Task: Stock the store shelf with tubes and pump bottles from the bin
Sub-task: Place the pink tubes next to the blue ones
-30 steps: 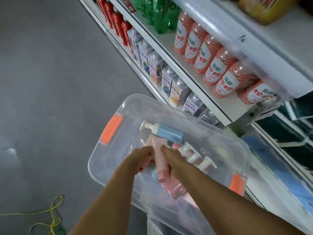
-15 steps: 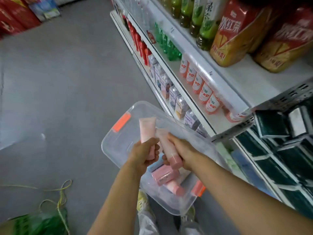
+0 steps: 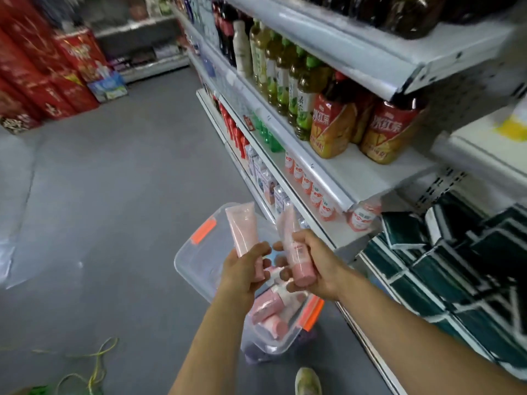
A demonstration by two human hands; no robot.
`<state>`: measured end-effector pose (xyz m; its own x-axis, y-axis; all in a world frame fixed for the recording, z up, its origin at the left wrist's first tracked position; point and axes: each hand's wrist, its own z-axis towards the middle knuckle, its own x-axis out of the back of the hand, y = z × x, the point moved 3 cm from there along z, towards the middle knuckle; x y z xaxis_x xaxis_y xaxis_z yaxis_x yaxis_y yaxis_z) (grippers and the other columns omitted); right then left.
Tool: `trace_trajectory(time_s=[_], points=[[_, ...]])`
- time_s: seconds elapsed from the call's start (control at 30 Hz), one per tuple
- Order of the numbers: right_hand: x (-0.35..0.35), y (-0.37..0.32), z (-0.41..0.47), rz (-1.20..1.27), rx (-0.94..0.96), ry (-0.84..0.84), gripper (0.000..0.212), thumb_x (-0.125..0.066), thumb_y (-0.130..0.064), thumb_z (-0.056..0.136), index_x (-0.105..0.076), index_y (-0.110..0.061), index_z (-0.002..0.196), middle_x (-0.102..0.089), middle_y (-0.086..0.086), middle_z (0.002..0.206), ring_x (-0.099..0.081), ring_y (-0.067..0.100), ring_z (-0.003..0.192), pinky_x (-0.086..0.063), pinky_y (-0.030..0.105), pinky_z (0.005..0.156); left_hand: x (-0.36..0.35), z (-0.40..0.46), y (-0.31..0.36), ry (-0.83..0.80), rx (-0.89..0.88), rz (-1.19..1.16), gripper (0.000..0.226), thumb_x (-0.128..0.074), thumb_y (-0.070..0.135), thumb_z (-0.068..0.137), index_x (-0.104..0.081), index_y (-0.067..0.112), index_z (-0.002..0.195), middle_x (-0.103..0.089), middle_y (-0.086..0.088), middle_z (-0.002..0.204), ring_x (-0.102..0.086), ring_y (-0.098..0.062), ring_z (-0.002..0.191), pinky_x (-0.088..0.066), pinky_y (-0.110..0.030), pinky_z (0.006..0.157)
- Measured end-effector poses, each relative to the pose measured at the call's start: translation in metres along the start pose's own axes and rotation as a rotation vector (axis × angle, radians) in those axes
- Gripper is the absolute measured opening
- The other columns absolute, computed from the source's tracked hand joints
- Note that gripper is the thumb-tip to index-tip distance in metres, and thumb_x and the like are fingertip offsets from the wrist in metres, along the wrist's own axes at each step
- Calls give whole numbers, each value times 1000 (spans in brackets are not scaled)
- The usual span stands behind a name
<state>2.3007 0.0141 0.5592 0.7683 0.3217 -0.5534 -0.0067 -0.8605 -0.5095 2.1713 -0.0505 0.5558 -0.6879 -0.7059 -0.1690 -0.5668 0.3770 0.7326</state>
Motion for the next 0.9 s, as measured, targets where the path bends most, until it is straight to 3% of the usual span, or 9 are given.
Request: trace_trajectory(time_s=[0.17,0.37,0.47,0.57,0.67,0.77,0.9], points=[[-2,9,-51,-19,56,-64,45,-40,-46,88,-64,-11,104,-55,7,68,-47,15,40,-30,17,40,-14,-55,0,-142,-57,-62,24,-69,4,80,-60,3,103,-71,-11,78,-55,-13,54,-42,-25,49],[-11,48,-123,-64,174,-13,50,-40,-51,90,-64,-10,105,-51,9,62,-42,19,39,-29,20,42,-4,-120,-18,-238,-106,-24,32,-69,6,80,-59,0,110,-69,-9,75,-53,-13,54,-38,-28,54],[0,67,-158,-88,277,117,41,-38,-41,89,-60,-7,99,-52,14,64,-44,22,41,-33,21,40,-10,-153,-37,-312,-113,-8,34,-69,5,81,-57,4,112,-64,-8,73,-54,-14,54,-40,-24,46],[14,84,-196,-162,410,313,27,-50,-36,88,-60,-11,91,-54,17,73,-47,22,48,-33,24,44,-23,-187,-55,-415,-111,26,25,-70,7,83,-61,2,106,-66,-11,79,-60,-16,58,-46,-23,44],[26,97,-240,-233,517,403,21,-57,-23,92,-56,-17,113,-59,8,76,-53,17,51,-37,22,44,-41,-210,-70,-462,-122,46,40,-74,6,79,-61,-5,115,-68,-23,97,-64,-30,80,-55,-31,56],[40,105,-282,-271,582,423,31,-63,-17,89,-55,-25,117,-69,6,83,-63,15,57,-47,26,48,-61,-236,-83,-509,-126,57,54,-81,4,68,-60,-5,117,-67,-30,105,-65,-36,83,-57,-46,73],[62,113,-327,-234,623,453,22,-66,-11,87,-66,-23,105,-72,11,90,-65,24,78,-53,34,62,-88,-264,-100,-567,-148,106,35,-73,-1,76,-64,-2,110,-70,-25,96,-67,-31,70,-56,-35,53]])
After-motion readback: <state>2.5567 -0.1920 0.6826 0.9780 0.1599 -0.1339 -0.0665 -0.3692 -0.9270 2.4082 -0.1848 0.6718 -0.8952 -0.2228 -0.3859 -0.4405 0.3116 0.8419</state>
